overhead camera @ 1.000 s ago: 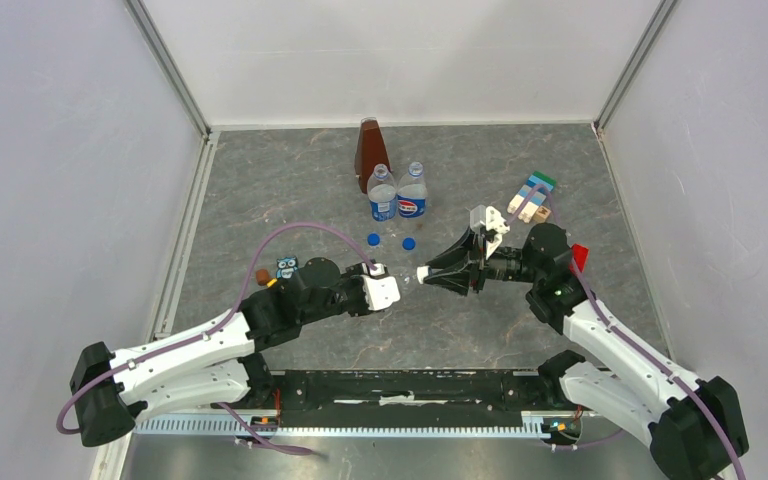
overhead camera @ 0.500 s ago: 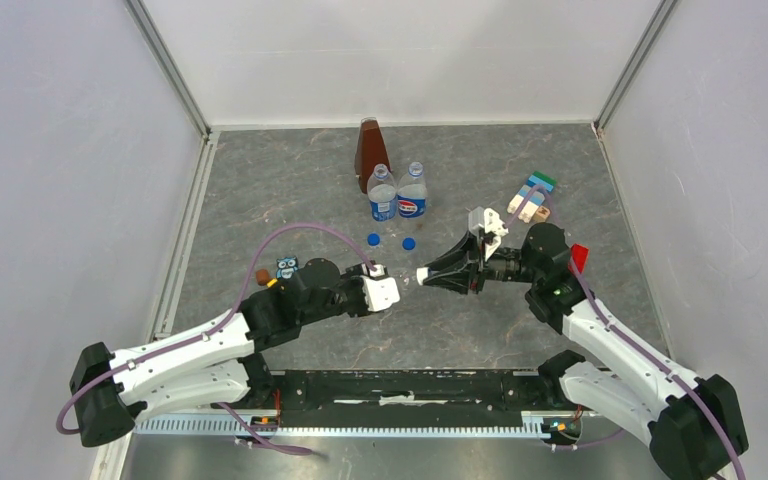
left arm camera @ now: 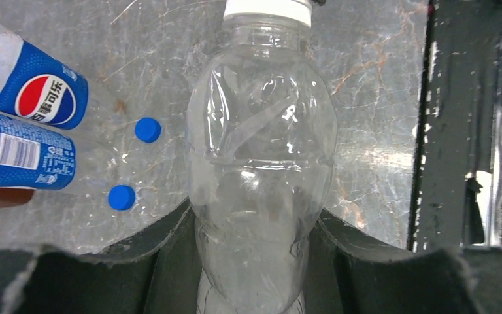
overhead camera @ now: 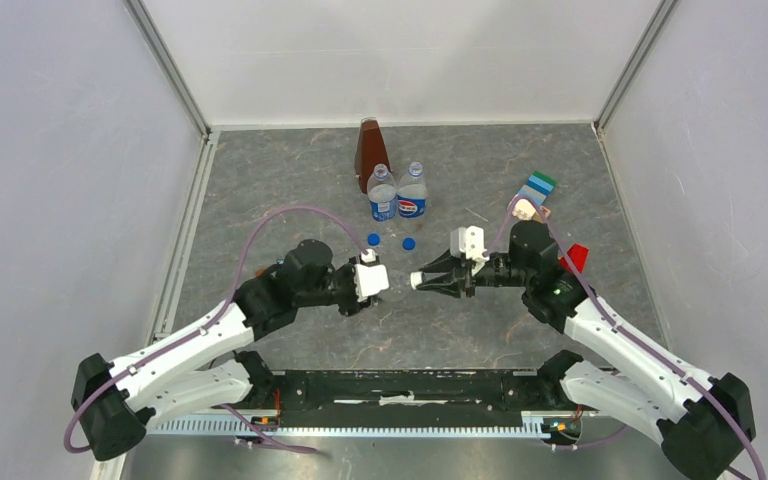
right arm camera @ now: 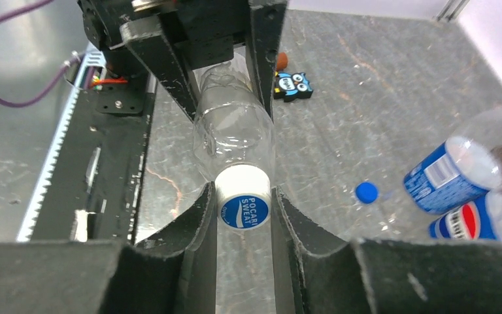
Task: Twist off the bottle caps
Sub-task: Unscrew the bottle cap from the plastic bottle.
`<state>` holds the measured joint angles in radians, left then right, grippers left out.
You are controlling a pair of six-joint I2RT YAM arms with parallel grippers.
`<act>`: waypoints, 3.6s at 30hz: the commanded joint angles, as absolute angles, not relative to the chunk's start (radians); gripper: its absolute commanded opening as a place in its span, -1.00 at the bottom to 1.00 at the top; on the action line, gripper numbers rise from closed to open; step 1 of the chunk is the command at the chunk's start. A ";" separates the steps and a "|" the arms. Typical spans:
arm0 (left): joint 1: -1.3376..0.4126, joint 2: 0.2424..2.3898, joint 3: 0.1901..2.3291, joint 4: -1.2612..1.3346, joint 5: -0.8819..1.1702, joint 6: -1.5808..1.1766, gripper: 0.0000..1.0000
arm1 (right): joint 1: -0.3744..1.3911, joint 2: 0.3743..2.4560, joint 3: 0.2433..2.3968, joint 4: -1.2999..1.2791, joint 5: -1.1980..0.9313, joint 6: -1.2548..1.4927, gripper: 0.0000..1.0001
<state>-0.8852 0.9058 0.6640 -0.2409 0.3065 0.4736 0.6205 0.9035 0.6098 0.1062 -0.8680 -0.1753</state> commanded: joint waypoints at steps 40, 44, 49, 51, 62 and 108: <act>-0.796 0.726 0.610 -0.082 0.382 0.469 -0.96 | 0.744 0.848 0.585 0.468 -0.679 0.133 0.15; -0.799 0.734 0.610 -0.083 0.380 0.468 -0.96 | 0.743 0.849 0.582 0.491 -0.675 0.160 0.10; -0.801 0.734 0.610 -0.083 0.376 0.471 -0.95 | 0.744 0.877 0.589 0.492 -0.693 0.165 -0.13; -0.801 0.733 0.608 -0.083 0.375 0.470 -0.96 | 0.744 0.884 0.590 0.494 -0.693 0.164 -0.31; -0.799 0.773 0.680 -0.109 0.502 0.362 -0.96 | 0.746 0.959 0.732 0.130 -0.821 -0.225 -1.00; -0.913 0.686 0.449 0.377 0.219 0.216 -0.95 | 0.900 0.823 0.467 0.910 -0.331 0.383 0.41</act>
